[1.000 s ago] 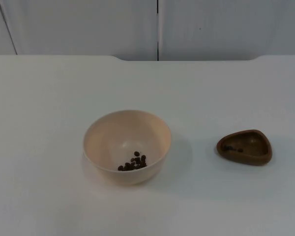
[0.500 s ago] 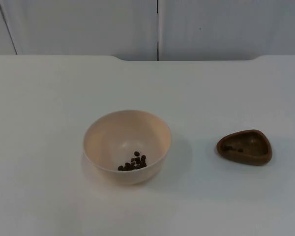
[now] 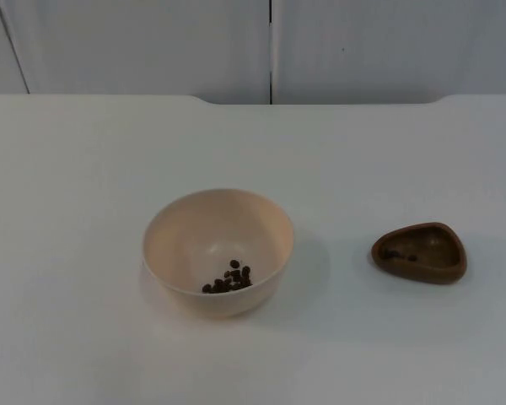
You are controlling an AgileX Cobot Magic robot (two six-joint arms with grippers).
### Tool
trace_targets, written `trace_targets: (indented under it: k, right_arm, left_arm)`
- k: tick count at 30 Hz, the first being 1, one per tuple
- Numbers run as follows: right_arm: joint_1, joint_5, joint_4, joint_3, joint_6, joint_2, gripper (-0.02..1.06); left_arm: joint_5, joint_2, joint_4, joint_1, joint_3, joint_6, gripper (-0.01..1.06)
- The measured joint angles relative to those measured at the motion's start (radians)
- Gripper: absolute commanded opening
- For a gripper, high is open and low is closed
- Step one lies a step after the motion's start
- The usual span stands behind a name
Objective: Pick up the bowl with the left hand and pour the coffee beans from the cup into the bowl with the right hand.
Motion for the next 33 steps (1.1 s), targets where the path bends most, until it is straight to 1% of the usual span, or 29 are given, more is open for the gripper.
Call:
trace_targets:
  k: [4, 6, 27, 29, 32, 33]
  right_arm:
    - [0.0, 0.0, 0.0, 0.0, 0.0, 0.0, 1.05]
    - [0.0, 0.0, 0.0, 0.0, 0.0, 0.0, 1.05]
    - [0.0, 0.0, 0.007, 0.0, 0.0, 0.0, 1.05]
    - [-0.013, 0.0, 0.007, 0.0, 0.0, 0.0, 1.05]
    - [-0.059, 0.0, 0.007, 0.0, 0.0, 0.0, 1.05]
    - [-0.059, 0.0, 0.007, 0.0, 0.0, 0.0, 1.05]
  left_arm:
    - [0.0, 0.0, 0.0, 0.0, 0.0, 0.0, 1.01]
    - [0.0, 0.0, 0.0, 0.0, 0.0, 0.0, 1.05]
    - [0.0, 0.0, 0.0, 0.0, 0.0, 0.0, 1.05]
    - [0.0, 0.0, 0.0, 0.0, 0.0, 0.0, 1.05]
    - [0.0, 0.0, 0.0, 0.0, 0.0, 0.0, 1.05]
    - [0.0, 0.0, 0.0, 0.0, 0.0, 0.0, 1.05]
